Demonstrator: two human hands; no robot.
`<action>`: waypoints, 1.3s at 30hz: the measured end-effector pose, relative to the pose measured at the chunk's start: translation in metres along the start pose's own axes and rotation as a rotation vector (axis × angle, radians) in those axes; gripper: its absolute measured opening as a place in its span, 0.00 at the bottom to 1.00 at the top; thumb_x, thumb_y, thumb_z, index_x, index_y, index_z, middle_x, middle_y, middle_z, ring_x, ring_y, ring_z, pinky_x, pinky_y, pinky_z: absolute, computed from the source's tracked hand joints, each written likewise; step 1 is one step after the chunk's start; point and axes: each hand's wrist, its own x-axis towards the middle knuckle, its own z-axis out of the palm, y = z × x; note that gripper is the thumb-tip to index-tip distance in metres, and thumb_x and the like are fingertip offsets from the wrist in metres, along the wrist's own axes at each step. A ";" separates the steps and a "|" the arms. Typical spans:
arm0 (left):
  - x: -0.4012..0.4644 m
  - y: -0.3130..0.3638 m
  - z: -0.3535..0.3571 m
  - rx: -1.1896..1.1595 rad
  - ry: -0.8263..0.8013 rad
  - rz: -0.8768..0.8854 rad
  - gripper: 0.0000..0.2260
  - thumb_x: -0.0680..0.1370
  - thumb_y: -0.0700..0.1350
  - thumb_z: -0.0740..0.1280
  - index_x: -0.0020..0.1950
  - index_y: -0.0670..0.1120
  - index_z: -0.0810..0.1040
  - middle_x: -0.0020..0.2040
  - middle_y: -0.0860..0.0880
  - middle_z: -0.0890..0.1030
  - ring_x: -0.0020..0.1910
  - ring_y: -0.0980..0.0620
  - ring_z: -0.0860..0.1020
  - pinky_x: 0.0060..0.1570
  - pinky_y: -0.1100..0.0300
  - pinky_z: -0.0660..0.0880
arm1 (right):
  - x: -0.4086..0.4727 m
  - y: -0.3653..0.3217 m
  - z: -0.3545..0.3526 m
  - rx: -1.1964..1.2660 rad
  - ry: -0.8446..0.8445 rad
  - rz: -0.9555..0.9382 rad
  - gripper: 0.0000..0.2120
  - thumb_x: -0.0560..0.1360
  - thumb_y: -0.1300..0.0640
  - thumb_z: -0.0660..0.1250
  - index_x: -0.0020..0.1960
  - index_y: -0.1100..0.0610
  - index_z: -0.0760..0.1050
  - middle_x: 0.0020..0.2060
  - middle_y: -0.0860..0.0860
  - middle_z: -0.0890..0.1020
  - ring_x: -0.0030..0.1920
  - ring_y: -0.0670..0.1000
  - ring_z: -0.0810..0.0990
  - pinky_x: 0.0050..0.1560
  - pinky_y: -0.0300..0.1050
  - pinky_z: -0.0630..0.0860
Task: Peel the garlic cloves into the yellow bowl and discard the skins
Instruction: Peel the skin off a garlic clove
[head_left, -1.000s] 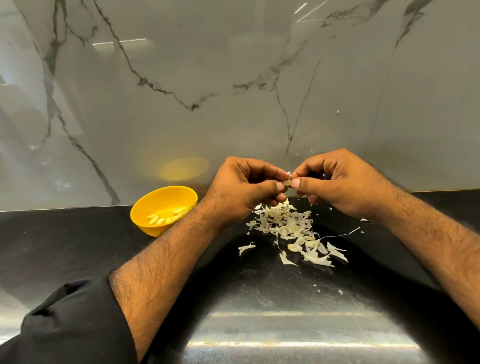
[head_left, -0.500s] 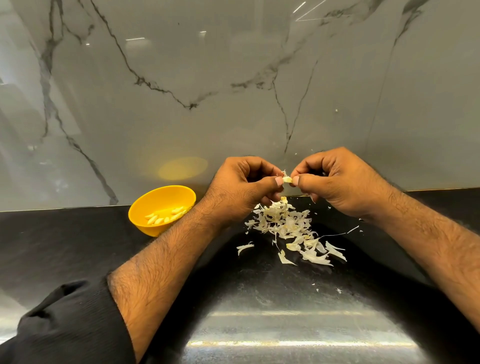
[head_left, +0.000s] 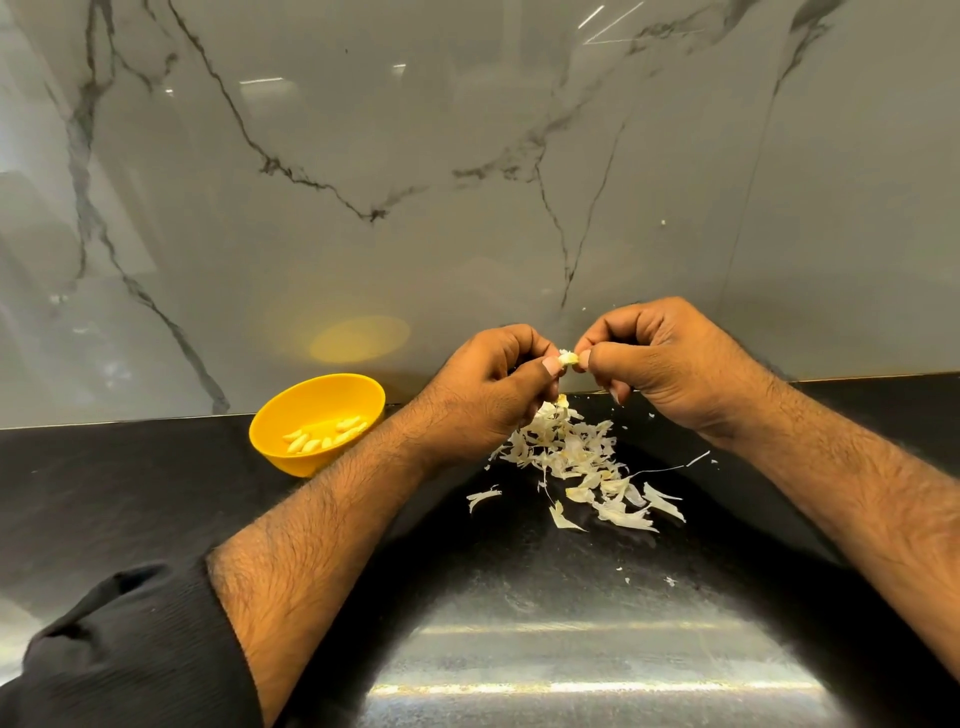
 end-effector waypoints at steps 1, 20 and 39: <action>0.000 0.001 0.000 -0.031 -0.005 -0.003 0.07 0.87 0.41 0.63 0.53 0.41 0.79 0.40 0.49 0.81 0.36 0.52 0.74 0.38 0.57 0.74 | 0.000 -0.001 0.000 0.000 0.000 -0.006 0.06 0.78 0.59 0.72 0.43 0.57 0.85 0.34 0.55 0.82 0.33 0.52 0.77 0.43 0.53 0.77; 0.000 0.001 -0.015 -0.204 0.039 -0.029 0.08 0.86 0.40 0.65 0.51 0.39 0.81 0.39 0.47 0.81 0.33 0.54 0.75 0.35 0.62 0.74 | 0.001 -0.002 -0.014 -0.499 -0.145 0.218 0.09 0.74 0.62 0.78 0.46 0.49 0.85 0.40 0.46 0.87 0.31 0.41 0.82 0.36 0.40 0.80; 0.002 -0.001 -0.002 -0.140 0.118 -0.053 0.06 0.85 0.40 0.67 0.52 0.39 0.82 0.36 0.49 0.82 0.31 0.55 0.76 0.32 0.64 0.75 | -0.002 -0.007 -0.006 0.054 -0.057 -0.039 0.12 0.69 0.52 0.78 0.51 0.54 0.87 0.43 0.51 0.88 0.41 0.46 0.85 0.42 0.38 0.81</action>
